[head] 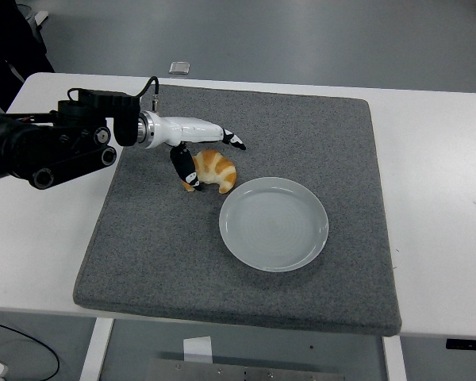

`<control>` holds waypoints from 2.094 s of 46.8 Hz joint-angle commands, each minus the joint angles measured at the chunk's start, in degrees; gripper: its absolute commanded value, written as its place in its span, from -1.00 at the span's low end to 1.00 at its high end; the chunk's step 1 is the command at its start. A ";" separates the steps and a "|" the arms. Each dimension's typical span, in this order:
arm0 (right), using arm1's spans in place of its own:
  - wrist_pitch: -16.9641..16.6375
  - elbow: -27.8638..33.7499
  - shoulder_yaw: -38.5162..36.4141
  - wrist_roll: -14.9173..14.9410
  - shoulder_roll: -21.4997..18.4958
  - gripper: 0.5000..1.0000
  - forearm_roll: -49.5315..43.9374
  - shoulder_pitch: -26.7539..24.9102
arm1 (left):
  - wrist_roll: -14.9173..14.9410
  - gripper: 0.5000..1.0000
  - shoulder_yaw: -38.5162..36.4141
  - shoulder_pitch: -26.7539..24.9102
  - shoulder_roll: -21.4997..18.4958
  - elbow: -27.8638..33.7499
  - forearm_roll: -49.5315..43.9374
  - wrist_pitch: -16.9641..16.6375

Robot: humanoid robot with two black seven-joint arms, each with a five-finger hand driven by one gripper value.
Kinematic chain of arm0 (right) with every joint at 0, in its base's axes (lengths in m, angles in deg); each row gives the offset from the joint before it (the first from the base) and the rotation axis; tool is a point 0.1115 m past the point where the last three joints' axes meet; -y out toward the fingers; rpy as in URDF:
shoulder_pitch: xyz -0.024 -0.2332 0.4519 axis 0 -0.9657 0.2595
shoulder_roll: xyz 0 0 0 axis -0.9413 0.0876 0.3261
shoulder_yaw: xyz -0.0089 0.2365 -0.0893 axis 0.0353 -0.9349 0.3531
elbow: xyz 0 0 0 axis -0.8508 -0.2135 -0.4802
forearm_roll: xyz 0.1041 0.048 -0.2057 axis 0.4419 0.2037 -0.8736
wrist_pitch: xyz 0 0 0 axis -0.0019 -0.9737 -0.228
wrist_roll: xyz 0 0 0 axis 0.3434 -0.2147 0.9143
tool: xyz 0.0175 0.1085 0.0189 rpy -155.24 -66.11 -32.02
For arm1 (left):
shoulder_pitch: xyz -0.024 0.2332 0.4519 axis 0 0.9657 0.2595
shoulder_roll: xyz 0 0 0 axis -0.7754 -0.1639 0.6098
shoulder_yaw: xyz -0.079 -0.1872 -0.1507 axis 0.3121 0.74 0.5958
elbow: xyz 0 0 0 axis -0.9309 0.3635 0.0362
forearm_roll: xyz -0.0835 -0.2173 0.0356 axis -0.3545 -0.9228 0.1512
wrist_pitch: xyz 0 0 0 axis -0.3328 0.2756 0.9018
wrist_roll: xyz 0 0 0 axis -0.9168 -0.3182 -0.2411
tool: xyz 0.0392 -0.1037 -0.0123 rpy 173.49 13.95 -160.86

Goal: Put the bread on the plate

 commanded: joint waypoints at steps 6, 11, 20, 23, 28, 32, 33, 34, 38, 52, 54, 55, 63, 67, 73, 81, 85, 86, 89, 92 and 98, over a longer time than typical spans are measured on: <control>0.02 0.01 0.00 0.00 0.00 0.73 0.00 0.05 | -0.01 0.99 0.05 0.24 0.66 -0.43 0.62 -0.12; -0.06 0.01 0.00 0.00 0.00 0.73 0.00 0.05 | -0.01 0.99 -0.04 0.42 0.66 -0.43 0.62 -0.12; 0.02 0.01 0.00 0.00 0.00 0.73 0.00 -0.04 | -0.01 0.99 -0.04 0.51 0.75 -0.96 1.68 -0.47; 0.02 0.01 0.00 0.00 0.00 0.73 0.00 -0.04 | -0.01 0.98 0.05 0.51 0.75 -1.04 2.29 -0.56; 0.02 0.01 0.00 0.00 0.00 0.73 0.00 -0.04 | -0.01 0.98 0.05 0.51 0.75 -1.04 2.38 -1.18; 0.02 0.01 0.00 0.00 0.00 0.73 0.00 0.05 | -0.01 0.96 -0.04 1.04 0.75 -1.04 2.56 -1.26; 0.02 0.01 0.00 0.00 0.00 0.73 0.00 -0.04 | -0.10 0.95 -0.04 1.21 0.75 -1.04 2.73 -1.26; 0.02 0.01 0.00 0.00 0.00 0.73 0.00 0.05 | -0.10 0.94 -0.04 1.21 0.75 -1.13 2.91 -1.26; 0.02 0.01 0.00 0.00 0.00 0.73 0.00 0.05 | -0.01 0.93 -0.04 1.48 0.75 -1.48 3.26 -1.35; 0.02 0.01 0.00 0.00 0.00 0.73 0.00 -0.04 | -0.01 0.72 -0.12 1.74 2.42 -2.10 4.31 -2.32; 0.02 0.01 0.00 0.00 0.00 0.73 0.00 -0.04 | -0.10 0.60 -0.04 1.74 2.51 -2.19 4.40 -2.32; 0.02 0.01 0.00 0.00 0.00 0.73 0.00 -0.04 | -0.01 0.57 -0.12 1.74 2.59 -2.27 4.40 -2.32; -0.07 0.01 0.00 0.00 0.00 0.73 0.00 -0.04 | -0.01 0.21 0.05 1.65 2.77 -2.63 6.25 -2.41; 0.02 0.09 0.00 0.00 0.00 0.73 0.00 -0.04 | -0.10 0.09 0.05 1.65 2.77 -2.63 6.51 -2.50; 0.02 0.01 0.00 0.00 0.00 0.73 0.00 -0.04 | 0.16 -0.03 0.14 1.56 2.86 -2.63 6.51 -2.50; 0.02 0.01 0.00 0.00 0.00 0.73 0.00 -0.04 | 0.43 -0.03 0.23 1.39 2.86 -2.63 6.51 -2.50; -0.06 0.09 0.00 0.00 0.00 0.73 0.00 -0.04 | 0.52 -0.08 0.49 1.39 2.86 -2.63 6.51 -2.58; 0.02 0.01 0.00 0.00 0.00 0.73 0.00 -0.04 | 0.43 -0.10 0.49 1.39 2.86 -2.63 6.51 -2.58; 0.02 0.01 0.00 0.00 0.00 0.73 0.00 0.05 | 0.43 -0.25 0.49 1.39 2.86 -2.63 6.51 -2.58; 0.02 0.01 0.00 0.00 0.00 0.73 0.00 0.05 | 0.43 -0.67 0.49 1.30 2.86 -2.63 6.51 -2.58; 0.02 0.01 0.00 0.00 0.00 0.73 0.00 -0.04 | 0.34 -1.00 0.49 1.04 2.86 -2.63 6.60 -2.58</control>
